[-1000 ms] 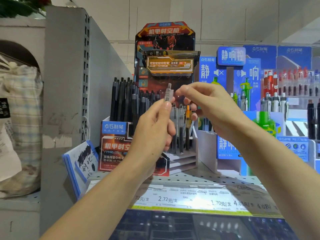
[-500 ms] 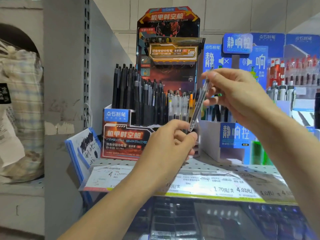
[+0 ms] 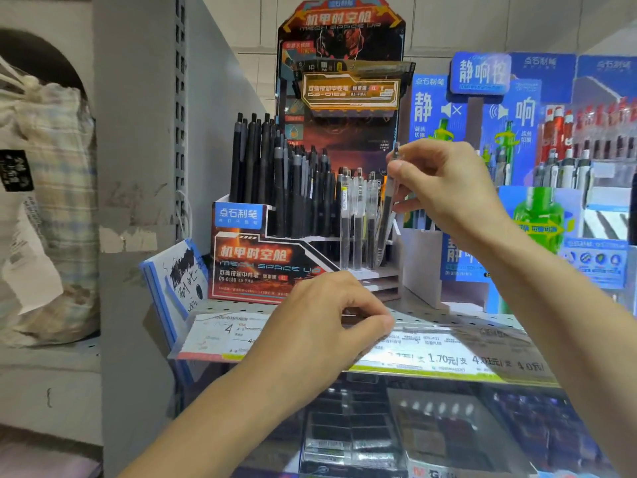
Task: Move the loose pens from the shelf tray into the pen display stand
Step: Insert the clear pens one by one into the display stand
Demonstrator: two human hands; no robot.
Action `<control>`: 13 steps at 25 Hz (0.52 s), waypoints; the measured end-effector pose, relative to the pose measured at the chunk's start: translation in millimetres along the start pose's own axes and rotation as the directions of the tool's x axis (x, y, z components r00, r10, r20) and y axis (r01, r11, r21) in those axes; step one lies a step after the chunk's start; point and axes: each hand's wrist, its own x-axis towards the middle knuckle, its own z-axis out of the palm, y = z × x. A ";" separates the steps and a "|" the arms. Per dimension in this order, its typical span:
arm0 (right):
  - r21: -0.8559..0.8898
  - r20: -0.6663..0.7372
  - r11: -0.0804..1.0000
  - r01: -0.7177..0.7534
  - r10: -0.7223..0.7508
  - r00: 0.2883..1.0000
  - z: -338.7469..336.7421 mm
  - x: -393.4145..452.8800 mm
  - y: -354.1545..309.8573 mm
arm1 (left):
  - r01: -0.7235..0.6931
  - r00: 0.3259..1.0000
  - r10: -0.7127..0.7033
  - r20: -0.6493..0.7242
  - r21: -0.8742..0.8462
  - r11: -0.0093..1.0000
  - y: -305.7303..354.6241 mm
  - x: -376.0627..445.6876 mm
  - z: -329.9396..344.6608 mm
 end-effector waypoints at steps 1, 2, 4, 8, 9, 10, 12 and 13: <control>-0.014 0.006 1.000 -0.003 0.003 1.000 0.7 -0.3 0.3 | 0.006 1.000 -0.006 -0.004 -0.003 1.000 -0.1 0.6 0.0; -0.020 0.015 1.000 -0.009 0.010 1.000 1.5 -1.0 0.6 | 0.013 1.000 -0.014 -0.005 -0.006 1.000 -0.1 1.2 0.1; -0.014 0.029 1.000 -0.027 0.027 0.999 2.5 -2.1 0.8 | 0.018 1.000 -0.018 -0.003 -0.012 1.000 -0.4 1.9 0.6; 0.039 0.048 0.997 -0.069 0.067 0.997 2.6 -0.1 -0.7 | 0.025 1.000 -0.024 0.004 -0.018 1.000 0.0 2.5 -0.4; 0.043 0.057 0.996 -0.077 0.075 0.996 2.5 0.6 -0.8 | 0.030 1.000 -0.030 0.006 -0.026 0.999 0.1 2.7 -0.6; 0.043 0.067 0.995 -0.085 0.082 0.994 2.2 1.2 -0.5 | 0.034 0.999 -0.034 0.008 -0.030 0.999 0.1 2.9 -0.9; 0.031 0.097 0.995 -0.097 0.094 0.991 3.6 0.5 1.7 | 0.038 0.999 -0.037 0.010 -0.024 0.999 0.8 3.6 -1.3; 0.020 0.112 0.994 -0.107 0.104 0.988 4.8 -0.1 3.4 | 0.038 0.999 -0.038 0.010 -0.018 0.999 1.3 4.2 -1.4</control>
